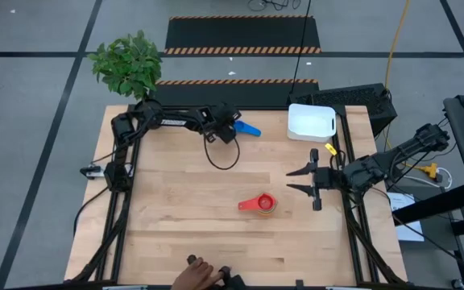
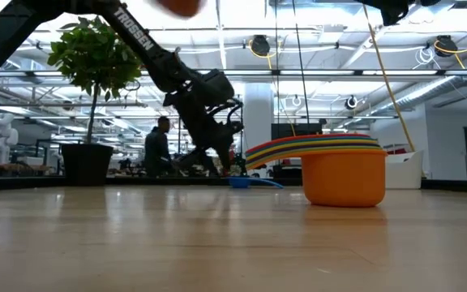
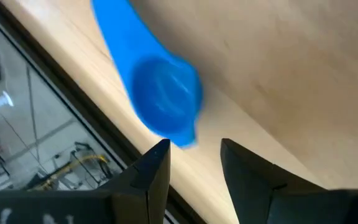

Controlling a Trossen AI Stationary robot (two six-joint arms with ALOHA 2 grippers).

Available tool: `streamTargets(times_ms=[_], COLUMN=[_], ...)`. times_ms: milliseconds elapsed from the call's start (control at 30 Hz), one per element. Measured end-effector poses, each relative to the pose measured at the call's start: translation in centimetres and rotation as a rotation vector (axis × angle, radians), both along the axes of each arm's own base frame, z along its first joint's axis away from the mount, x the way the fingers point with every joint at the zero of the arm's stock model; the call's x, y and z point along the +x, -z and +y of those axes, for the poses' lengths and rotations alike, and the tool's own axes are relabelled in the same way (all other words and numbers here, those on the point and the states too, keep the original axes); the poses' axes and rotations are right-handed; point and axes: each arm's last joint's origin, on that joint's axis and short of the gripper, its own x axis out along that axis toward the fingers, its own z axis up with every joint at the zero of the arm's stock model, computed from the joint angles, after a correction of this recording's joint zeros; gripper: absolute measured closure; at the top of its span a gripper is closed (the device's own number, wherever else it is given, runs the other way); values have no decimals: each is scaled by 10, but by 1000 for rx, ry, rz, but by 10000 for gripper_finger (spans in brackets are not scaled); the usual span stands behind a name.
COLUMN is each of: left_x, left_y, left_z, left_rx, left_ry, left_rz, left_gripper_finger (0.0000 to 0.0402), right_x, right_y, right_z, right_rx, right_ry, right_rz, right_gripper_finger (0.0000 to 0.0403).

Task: Nest measuring cups in basket
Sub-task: Stack the blue measuring on top of the red measuring cup

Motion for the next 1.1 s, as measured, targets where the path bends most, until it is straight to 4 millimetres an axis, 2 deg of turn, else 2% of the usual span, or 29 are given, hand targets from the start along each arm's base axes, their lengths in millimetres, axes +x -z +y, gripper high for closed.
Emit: streamTargets(times_ms=[133, 233, 600, 1100], left_x=[9, 12, 7, 5], left_y=[-9, -9, 7, 2], left_z=[-3, -4, 1, 10], left_rx=[-3, -25, -64, -141], left_ry=[35, 54, 68, 104], left_rz=[-37, -54, 15, -10], left_gripper_finger=[256, 256, 256, 265], right_x=[0, 0, -1, -3], right_y=[2, 2, 3, 4], right_z=[0, 0, 0, 5], right_rx=[28, 83, 133, 132], right_ry=[7, 17, 21, -8], right_rz=[22, 22, 27, 39], right_gripper_finger=[271, 271, 271, 271])
